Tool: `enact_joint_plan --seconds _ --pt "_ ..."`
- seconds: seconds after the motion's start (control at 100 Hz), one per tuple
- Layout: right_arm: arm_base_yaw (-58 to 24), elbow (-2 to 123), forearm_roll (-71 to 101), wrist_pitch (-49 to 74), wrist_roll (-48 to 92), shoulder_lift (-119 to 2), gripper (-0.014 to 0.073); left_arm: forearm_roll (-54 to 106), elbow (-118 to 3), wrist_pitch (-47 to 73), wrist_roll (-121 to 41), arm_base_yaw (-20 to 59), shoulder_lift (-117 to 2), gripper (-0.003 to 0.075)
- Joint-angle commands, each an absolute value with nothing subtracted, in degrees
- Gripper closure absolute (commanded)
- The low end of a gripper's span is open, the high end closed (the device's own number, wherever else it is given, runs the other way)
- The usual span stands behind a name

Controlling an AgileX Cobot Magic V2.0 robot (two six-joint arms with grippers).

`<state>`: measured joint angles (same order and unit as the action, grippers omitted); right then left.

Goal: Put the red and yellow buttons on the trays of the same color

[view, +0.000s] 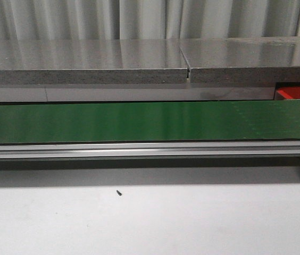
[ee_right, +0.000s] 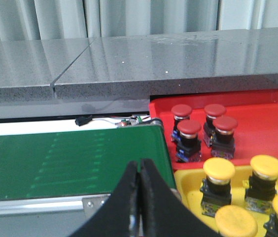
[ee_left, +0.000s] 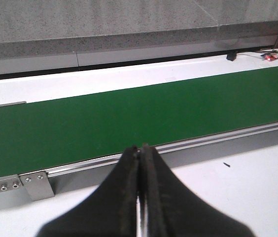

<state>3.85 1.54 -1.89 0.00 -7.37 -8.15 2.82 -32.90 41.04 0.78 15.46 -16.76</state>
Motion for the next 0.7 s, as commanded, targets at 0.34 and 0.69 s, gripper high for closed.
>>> enact_joint_plan --seconds 0.34,0.69 --pt "4.02 -1.61 -2.56 -0.39 -7.51 1.62 0.0708 3.45 -34.30 36.99 1.37 15.83 -17.39 0.0739" --pt "4.03 -1.55 -2.56 -0.69 -7.51 1.62 0.0708 3.45 -34.30 36.88 1.37 15.83 -17.39 0.0739"
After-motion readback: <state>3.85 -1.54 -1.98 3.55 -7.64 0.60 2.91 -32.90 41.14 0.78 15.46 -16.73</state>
